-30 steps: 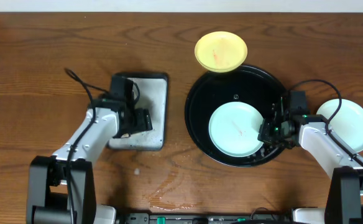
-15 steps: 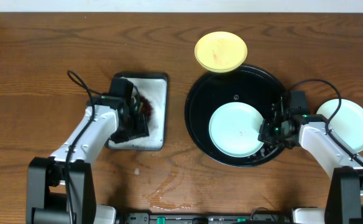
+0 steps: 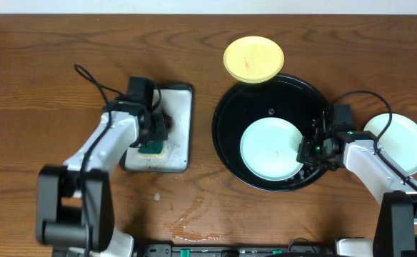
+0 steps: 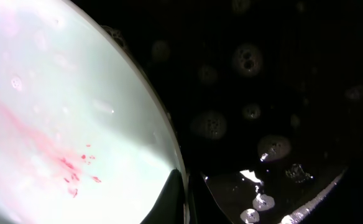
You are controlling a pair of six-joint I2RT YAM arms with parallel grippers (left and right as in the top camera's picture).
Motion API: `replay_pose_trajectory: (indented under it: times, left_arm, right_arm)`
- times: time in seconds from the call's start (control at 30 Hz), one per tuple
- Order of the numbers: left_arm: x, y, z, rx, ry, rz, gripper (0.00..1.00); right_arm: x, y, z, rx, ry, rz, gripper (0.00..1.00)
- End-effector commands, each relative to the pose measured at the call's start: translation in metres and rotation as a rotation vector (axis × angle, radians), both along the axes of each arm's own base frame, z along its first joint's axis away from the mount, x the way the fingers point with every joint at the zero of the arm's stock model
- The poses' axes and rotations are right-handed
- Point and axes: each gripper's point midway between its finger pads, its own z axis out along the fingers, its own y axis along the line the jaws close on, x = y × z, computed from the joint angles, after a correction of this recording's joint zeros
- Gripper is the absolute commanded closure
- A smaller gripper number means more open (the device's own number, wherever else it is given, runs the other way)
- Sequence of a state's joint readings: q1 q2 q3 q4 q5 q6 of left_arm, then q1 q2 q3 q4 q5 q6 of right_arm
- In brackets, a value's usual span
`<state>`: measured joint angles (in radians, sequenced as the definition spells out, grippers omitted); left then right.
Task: Clean dirty plates on tray and stack at the side
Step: 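Grasp the green sponge in the soapy tray with the left gripper, then scrub the tilted plate held by the right gripper with the left-held sponge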
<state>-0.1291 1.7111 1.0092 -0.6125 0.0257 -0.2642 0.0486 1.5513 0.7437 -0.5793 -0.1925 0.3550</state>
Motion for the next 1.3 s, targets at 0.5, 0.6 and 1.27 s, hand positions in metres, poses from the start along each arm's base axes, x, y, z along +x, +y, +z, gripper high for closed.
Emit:
replay_pose_trajectory:
  times: [0.5, 0.6, 1.27]
  left_arm:
    - [0.007, -0.029, 0.048, -0.129, -0.018, -0.043, 0.93]
    - [0.008, -0.062, 0.072, -0.237, -0.060, -0.114, 0.93]
    - [-0.043, -0.297, 0.031, -0.478, -0.061, -0.468, 0.92]
  right_arm:
    - [-0.004, -0.005, -0.001, -0.030, 0.022, 0.009, 0.99]
    - [-0.004, -0.005, -0.001, -0.030, 0.023, 0.010, 0.99]
    - [-0.009, -0.005, -0.002, -0.031, 0.045, 0.010, 0.99]
